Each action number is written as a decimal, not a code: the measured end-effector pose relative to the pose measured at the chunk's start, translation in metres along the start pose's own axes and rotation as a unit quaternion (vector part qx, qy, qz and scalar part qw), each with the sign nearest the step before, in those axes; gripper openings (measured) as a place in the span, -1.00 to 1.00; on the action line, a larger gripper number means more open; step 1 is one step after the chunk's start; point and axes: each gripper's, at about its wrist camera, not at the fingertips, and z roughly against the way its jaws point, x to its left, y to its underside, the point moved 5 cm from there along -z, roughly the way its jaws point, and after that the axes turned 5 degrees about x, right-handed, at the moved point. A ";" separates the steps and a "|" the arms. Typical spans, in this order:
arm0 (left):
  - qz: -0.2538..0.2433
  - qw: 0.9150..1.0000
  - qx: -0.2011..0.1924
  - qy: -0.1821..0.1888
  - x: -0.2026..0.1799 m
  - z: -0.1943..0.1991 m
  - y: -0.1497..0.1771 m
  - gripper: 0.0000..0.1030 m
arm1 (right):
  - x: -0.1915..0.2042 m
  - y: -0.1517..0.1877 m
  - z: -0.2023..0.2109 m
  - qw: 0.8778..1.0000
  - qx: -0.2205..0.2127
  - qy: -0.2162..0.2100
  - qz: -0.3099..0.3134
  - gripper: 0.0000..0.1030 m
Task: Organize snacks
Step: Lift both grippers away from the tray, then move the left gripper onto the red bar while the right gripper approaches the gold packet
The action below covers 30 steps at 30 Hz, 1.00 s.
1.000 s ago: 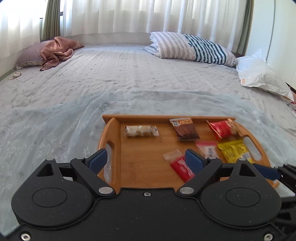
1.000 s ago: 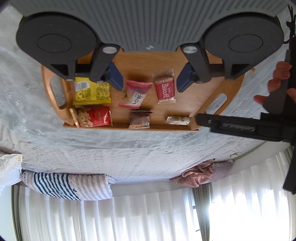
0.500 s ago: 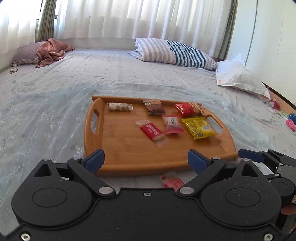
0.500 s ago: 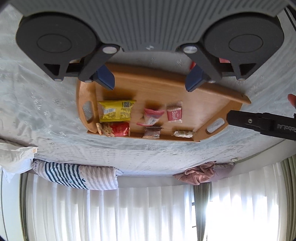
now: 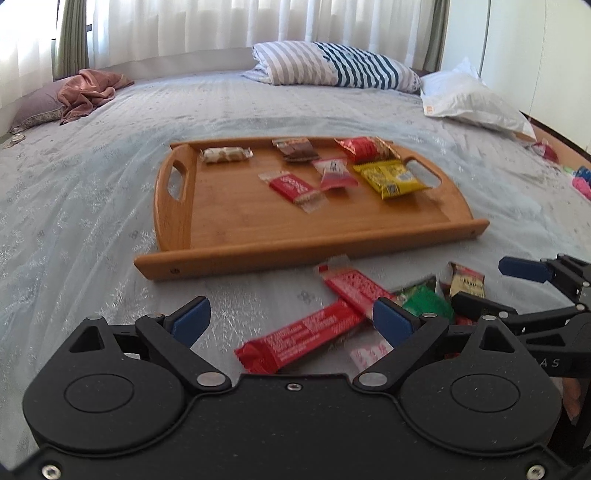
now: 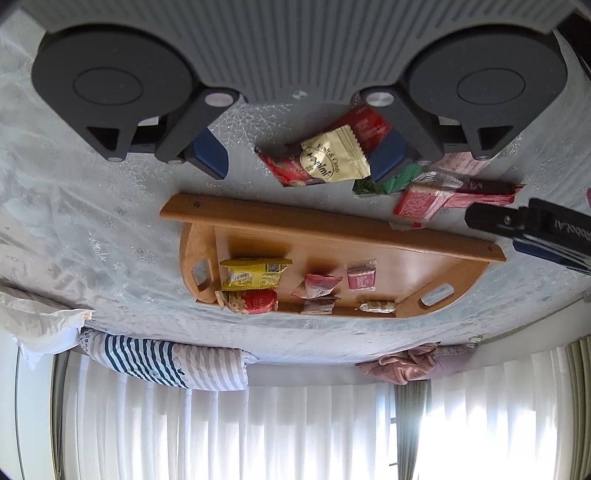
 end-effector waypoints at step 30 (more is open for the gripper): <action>-0.043 0.999 0.024 0.016 -0.014 -0.004 0.014 0.08 | 0.007 0.013 -0.022 1.000 0.007 -0.024 -0.008 0.87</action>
